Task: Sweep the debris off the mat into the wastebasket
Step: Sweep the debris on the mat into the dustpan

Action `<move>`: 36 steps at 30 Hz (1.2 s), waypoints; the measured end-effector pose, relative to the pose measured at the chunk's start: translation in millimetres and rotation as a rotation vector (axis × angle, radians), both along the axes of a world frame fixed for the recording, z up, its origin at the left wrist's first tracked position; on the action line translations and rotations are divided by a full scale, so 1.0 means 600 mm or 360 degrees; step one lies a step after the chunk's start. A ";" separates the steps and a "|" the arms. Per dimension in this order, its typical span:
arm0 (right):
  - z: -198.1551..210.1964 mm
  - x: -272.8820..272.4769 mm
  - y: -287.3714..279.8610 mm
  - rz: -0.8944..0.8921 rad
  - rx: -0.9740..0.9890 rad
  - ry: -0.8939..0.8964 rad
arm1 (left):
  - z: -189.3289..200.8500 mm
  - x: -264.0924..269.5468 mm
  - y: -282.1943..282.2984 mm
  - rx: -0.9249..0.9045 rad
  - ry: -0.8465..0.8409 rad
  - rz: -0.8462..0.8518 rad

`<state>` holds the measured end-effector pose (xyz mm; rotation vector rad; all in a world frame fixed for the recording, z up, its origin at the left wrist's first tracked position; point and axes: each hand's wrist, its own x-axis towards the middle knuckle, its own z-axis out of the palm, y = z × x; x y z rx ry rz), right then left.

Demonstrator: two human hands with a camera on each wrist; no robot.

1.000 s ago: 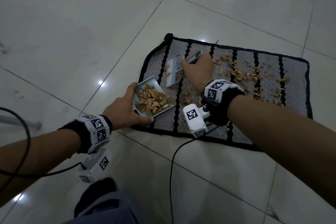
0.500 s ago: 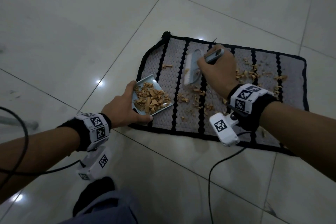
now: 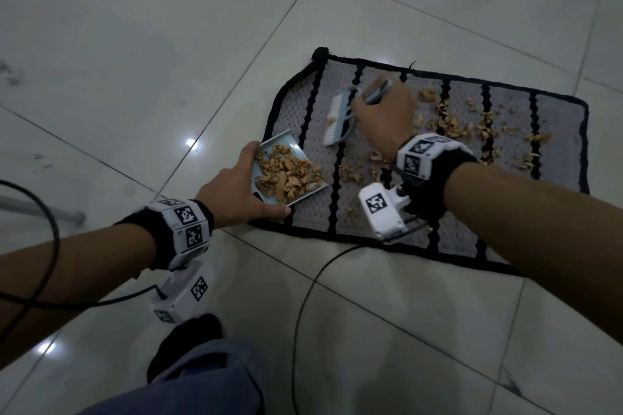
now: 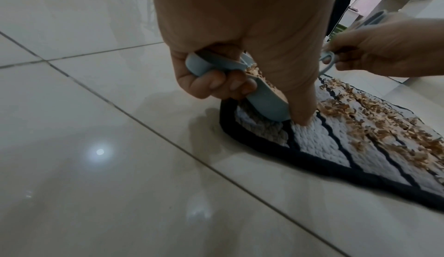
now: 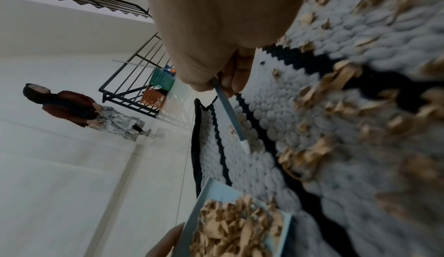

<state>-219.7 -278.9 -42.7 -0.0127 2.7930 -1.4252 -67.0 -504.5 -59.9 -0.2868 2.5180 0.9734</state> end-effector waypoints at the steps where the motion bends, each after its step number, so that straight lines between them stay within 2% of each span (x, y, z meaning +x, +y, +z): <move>1: 0.002 0.003 0.017 0.0006 0.0022 0.0023 | 0.000 -0.001 0.001 -0.0002 -0.0004 0.0000; 9: 0.032 0.002 0.128 -0.0040 0.0159 0.0160 | 0.004 -0.017 0.012 -0.0063 -0.0013 -0.0043; 12: 0.048 -0.023 0.127 0.0067 0.0167 0.0290 | 0.007 -0.020 0.010 -0.0112 -0.0017 -0.0073; 17: 0.058 -0.071 0.090 0.0363 0.0352 0.0465 | 0.009 -0.019 0.012 -0.0133 -0.0010 -0.0073; 21: 0.043 -0.083 0.066 0.0594 0.0523 0.0358 | 0.007 -0.016 0.012 -0.0116 -0.0007 -0.0063; 25: 0.030 -0.054 0.079 0.0865 0.0595 0.0219 | 0.005 -0.015 0.014 -0.0114 -0.0012 -0.0059; 32: 0.057 0.008 0.161 0.1028 0.0483 0.0033 | 0.000 -0.012 0.016 -0.0097 -0.0014 -0.0030; 36: 0.079 -0.002 0.146 0.0976 0.0344 0.0096 | -0.004 -0.010 0.014 -0.0104 -0.0018 -0.0027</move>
